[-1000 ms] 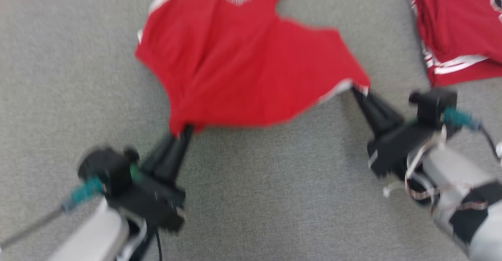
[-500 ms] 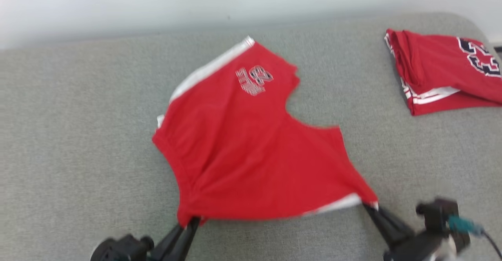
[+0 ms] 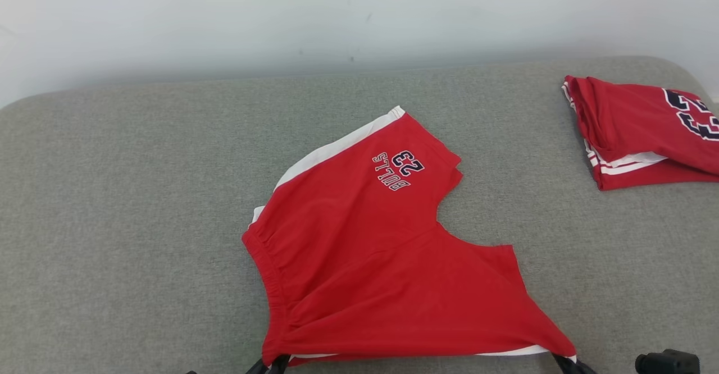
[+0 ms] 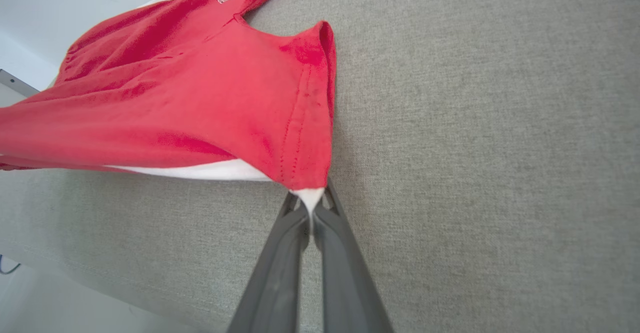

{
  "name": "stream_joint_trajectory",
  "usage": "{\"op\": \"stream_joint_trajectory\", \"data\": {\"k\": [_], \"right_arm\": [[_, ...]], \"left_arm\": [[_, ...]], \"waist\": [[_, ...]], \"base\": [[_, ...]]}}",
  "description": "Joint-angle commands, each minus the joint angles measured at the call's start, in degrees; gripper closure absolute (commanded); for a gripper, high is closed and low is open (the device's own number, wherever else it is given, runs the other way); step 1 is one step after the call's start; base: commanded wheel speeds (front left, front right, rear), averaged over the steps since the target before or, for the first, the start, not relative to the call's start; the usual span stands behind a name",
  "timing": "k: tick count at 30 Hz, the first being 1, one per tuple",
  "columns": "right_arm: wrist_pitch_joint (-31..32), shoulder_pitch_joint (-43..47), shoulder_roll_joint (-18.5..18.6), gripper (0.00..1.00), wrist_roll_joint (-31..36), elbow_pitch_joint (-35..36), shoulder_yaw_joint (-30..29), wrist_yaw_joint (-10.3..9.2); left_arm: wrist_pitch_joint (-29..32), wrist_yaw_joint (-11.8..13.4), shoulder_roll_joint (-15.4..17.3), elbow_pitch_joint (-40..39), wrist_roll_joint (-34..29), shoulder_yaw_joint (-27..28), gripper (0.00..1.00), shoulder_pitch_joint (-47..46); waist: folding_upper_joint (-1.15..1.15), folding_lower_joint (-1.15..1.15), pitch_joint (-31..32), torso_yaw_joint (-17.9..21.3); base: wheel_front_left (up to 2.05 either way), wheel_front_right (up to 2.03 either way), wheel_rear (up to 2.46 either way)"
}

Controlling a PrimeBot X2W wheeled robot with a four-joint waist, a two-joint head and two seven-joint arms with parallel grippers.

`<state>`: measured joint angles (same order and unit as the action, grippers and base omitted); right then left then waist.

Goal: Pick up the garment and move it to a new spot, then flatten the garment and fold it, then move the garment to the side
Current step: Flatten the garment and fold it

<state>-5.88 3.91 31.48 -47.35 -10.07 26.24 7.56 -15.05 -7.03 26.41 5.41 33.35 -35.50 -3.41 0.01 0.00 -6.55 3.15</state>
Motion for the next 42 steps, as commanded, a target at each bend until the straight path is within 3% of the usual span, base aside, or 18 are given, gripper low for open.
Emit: {"op": "stream_joint_trajectory", "data": {"k": [1,7,15,30,42], "right_arm": [[1.38,1.35,-0.67,1.00,1.15,0.83,-1.91,-0.17],[5.99,-0.95,-3.11,1.00,4.75,4.50,-9.21,-0.17],[11.09,-12.11,-2.78,1.00,7.84,4.84,-12.48,-0.17],[15.65,-44.17,-2.96,1.00,10.64,-15.65,-5.63,-0.17],[11.31,-60.95,-6.73,1.00,12.74,-35.92,1.30,-0.17]], "left_arm": [[-0.16,-0.05,-0.29,0.53,-0.66,0.11,1.00,0.51],[-0.16,-0.48,-2.14,0.76,-0.93,-0.75,1.00,-2.87],[-0.16,-0.42,-4.23,1.76,-0.08,-4.11,1.00,-9.89],[-0.16,-0.39,-12.18,9.68,4.24,-2.53,1.00,-24.51],[-0.16,-0.39,-16.05,18.24,4.61,-1.17,1.00,-32.94]], "waist": [[-0.01,0.00,0.16,-0.51],[-0.01,0.00,-0.72,-2.46],[-0.01,0.00,-2.52,-6.30],[-0.01,0.00,-11.12,-14.48],[-0.01,0.00,-15.77,-16.32]], "base": [[0.00,0.00,0.00],[0.00,0.00,0.00],[0.00,0.00,0.00],[0.00,0.00,0.00],[0.00,0.00,0.00]]}}
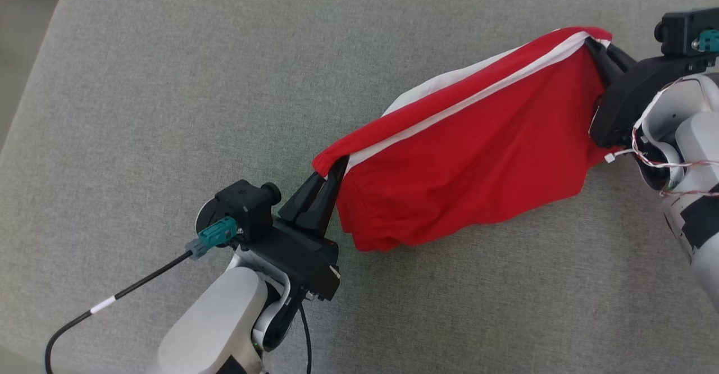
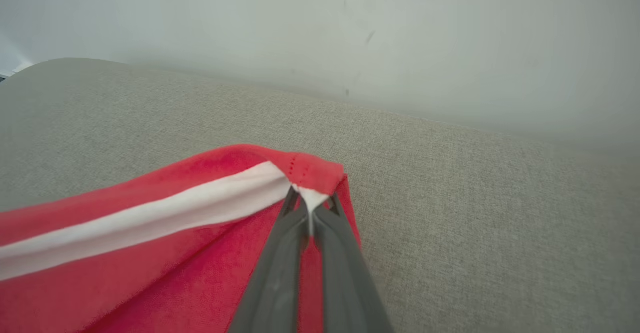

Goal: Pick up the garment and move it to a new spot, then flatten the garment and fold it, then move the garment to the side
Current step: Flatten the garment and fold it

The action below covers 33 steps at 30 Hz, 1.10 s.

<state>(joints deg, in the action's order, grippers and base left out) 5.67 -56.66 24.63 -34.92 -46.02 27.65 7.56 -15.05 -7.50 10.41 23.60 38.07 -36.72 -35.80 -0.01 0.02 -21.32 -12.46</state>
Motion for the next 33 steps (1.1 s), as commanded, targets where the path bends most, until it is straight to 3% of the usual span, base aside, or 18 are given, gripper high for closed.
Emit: {"op": "stream_joint_trajectory", "data": {"k": [1,3,4,6,7,12,23,33], "right_arm": [[-0.48,-1.11,-0.20,1.00,0.54,-1.41,0.38,-0.17],[-0.97,-2.41,-0.90,1.00,0.75,-3.78,1.41,-0.17],[-1.28,-3.02,-1.10,0.93,0.74,-4.76,1.88,-0.17],[-2.23,-3.88,-1.48,0.00,0.44,-6.50,2.59,-0.17],[-2.68,-4.13,-1.64,0.00,0.09,-7.28,2.90,-0.17],[-4.49,-3.65,-1.79,0.00,-1.69,-8.87,5.73,-0.17],[-7.39,2.47,0.80,0.00,-7.26,-9.58,10.56,-0.17],[-6.90,4.64,-0.86,0.00,-11.17,-12.58,11.84,-0.17]], "left_arm": [[-0.16,0.08,-0.24,0.33,-0.14,-0.07,1.00,-1.02],[-0.16,0.08,-0.57,0.94,-0.39,-0.57,1.00,-1.59],[-0.16,0.08,-0.74,1.17,-0.31,-0.72,1.00,-1.80],[-0.16,0.08,-0.71,1.41,-0.78,-0.74,0.28,-2.21],[-0.16,0.08,-0.73,1.57,-0.98,-0.59,0.00,-2.11],[-0.16,0.08,-0.59,1.52,-4.79,2.84,0.00,0.10],[-0.16,0.19,-2.86,-5.49,-13.72,18.02,0.00,11.17],[-0.16,0.27,-5.71,-13.90,-23.11,28.56,0.00,19.03]], "waist": [[0.01,-0.02,-1.17,-0.73],[0.01,-0.02,-1.39,-0.73],[0.01,-0.02,-1.43,-0.70],[0.01,-0.02,-1.26,-0.47],[0.01,-0.02,-1.07,-0.34],[0.01,-0.02,0.65,0.47],[0.01,-0.02,4.70,1.69],[0.01,-0.02,5.31,0.86]], "base": [[0.00,0.00,0.00],[0.00,0.00,0.00],[0.00,0.00,0.00],[0.00,0.00,0.00],[0.00,0.00,0.00],[0.00,0.00,0.00],[0.00,0.00,0.00],[0.00,0.00,0.00]]}}
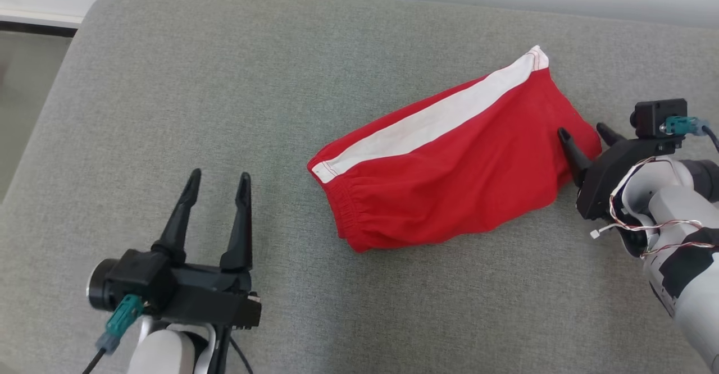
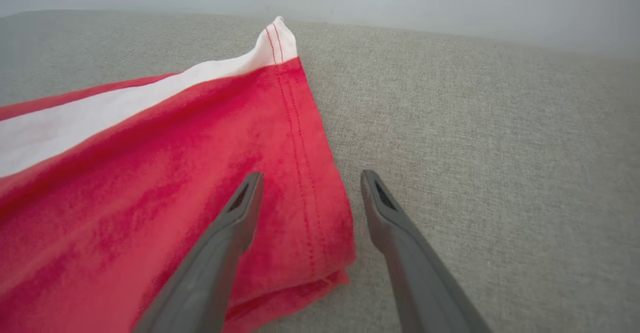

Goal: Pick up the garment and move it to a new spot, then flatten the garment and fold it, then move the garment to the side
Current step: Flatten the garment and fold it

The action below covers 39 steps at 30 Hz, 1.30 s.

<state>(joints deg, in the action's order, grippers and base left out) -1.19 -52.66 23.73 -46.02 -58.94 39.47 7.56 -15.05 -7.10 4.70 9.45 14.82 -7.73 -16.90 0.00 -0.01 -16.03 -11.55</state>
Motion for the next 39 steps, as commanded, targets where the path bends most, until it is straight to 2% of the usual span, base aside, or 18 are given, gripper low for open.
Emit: {"op": "stream_joint_trajectory", "data": {"k": [1,11,12,13,14,19,26,31,33,39], "right_arm": [[-0.13,0.65,-0.20,0.00,-0.35,-0.25,0.14,-0.17],[-0.17,0.99,-2.50,0.00,-1.10,-6.38,1.13,-0.17],[0.20,1.28,-2.83,0.27,-1.42,-6.70,1.10,-0.17],[0.58,1.56,-3.01,0.82,-1.75,-6.87,1.24,-0.17],[0.76,1.80,-3.14,1.00,-2.28,-6.86,1.27,-0.17],[-1.03,2.84,-3.57,1.00,-4.64,-4.53,1.20,-0.17],[-7.64,7.79,-1.38,1.00,-8.40,2.05,1.85,-0.17],[-10.68,14.10,1.26,1.00,-11.19,7.57,2.85,-0.17],[-11.76,18.28,3.40,1.00,-13.34,10.24,2.15,-0.17],[-12.83,25.14,6.93,1.00,-16.25,13.24,-0.04,-0.17]], "left_arm": [[-0.16,-0.13,-0.25,-0.30,-0.75,0.40,0.00,0.81],[-0.16,-0.24,-1.69,-2.90,-3.97,4.78,0.00,5.32],[-0.16,-0.29,-1.74,-2.92,-4.00,4.94,0.00,5.44],[-0.16,-0.32,-1.80,-2.90,-4.04,5.05,0.00,5.57],[-0.16,-0.35,-1.85,-2.92,-4.12,4.97,0.00,5.79],[-0.16,-0.35,-1.82,-2.85,-3.28,4.36,0.00,6.48],[-0.16,-0.31,-1.83,-2.77,-4.05,5.27,0.00,8.65],[-0.16,-0.33,-1.84,-3.27,-4.83,6.59,0.00,11.63],[-0.16,-0.35,-1.83,-3.57,-5.37,7.07,0.00,12.70],[-0.16,-0.30,-1.83,-4.12,-5.82,7.32,0.00,13.64]], "waist": [[0.00,0.01,0.04,-0.21],[0.00,0.01,1.18,-0.99],[0.00,0.01,1.29,-0.97],[0.00,0.01,1.39,-0.94],[0.00,0.01,1.50,-0.90],[0.00,0.01,2.45,-0.11],[0.00,0.01,6.11,2.65],[0.00,0.01,8.78,6.29],[0.00,0.01,9.56,7.95],[0.00,0.01,10.00,9.74]], "base": [[0.00,0.00,0.00],[0.00,0.00,0.00],[0.00,0.00,0.00],[0.00,0.00,0.00],[0.00,0.00,0.00],[0.00,0.00,0.00],[0.00,0.00,0.00],[0.00,0.00,0.00],[0.00,0.00,0.00],[0.00,0.00,0.00]]}}
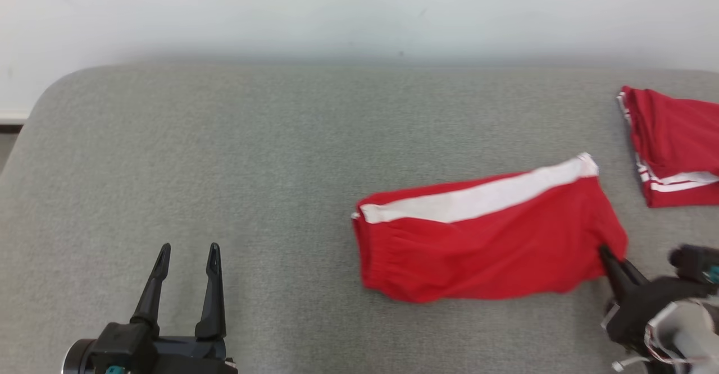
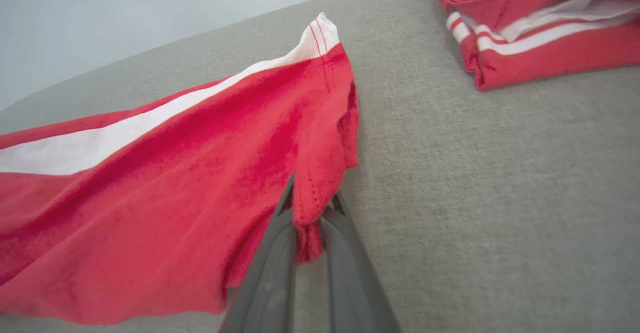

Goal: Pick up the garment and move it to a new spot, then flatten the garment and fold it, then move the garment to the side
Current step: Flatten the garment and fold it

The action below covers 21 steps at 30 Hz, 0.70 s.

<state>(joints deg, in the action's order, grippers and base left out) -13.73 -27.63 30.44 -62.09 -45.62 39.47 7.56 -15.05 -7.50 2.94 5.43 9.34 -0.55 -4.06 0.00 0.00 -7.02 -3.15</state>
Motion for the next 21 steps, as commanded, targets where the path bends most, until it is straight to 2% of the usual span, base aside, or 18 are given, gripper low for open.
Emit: {"op": "stream_joint_trajectory", "data": {"k": [1,5,9,15,21], "right_arm": [[-0.51,1.13,0.98,1.00,-0.65,0.24,-0.70,-0.17],[-0.94,4.29,3.67,1.00,-0.50,-0.05,-2.96,-0.17],[-1.10,6.48,4.33,1.00,-0.89,-0.16,-4.70,-0.17],[-1.36,7.58,3.21,1.00,1.24,3.25,-6.01,-0.17],[-1.45,8.39,1.54,1.00,6.77,11.59,-7.35,-0.17]], "left_arm": [[-0.16,0.09,-0.08,-0.15,-0.34,0.12,0.00,0.79],[-0.16,0.09,0.07,-0.01,-0.35,0.18,0.00,0.99],[-0.16,0.08,0.33,0.19,-0.14,0.40,0.00,1.50],[-0.16,0.08,0.24,-0.35,-0.28,1.27,0.00,2.49],[-0.16,0.08,0.11,-0.92,-0.56,1.96,0.00,3.14]], "waist": [[0.00,0.00,1.01,1.55],[0.00,0.00,1.32,2.00],[0.00,0.00,2.06,2.11],[0.00,0.00,2.85,2.25],[0.00,0.00,3.58,2.52]], "base": [[0.00,0.00,0.00],[0.00,0.00,0.00],[0.00,0.00,0.00],[0.00,0.00,0.00],[0.00,0.00,0.00]]}}
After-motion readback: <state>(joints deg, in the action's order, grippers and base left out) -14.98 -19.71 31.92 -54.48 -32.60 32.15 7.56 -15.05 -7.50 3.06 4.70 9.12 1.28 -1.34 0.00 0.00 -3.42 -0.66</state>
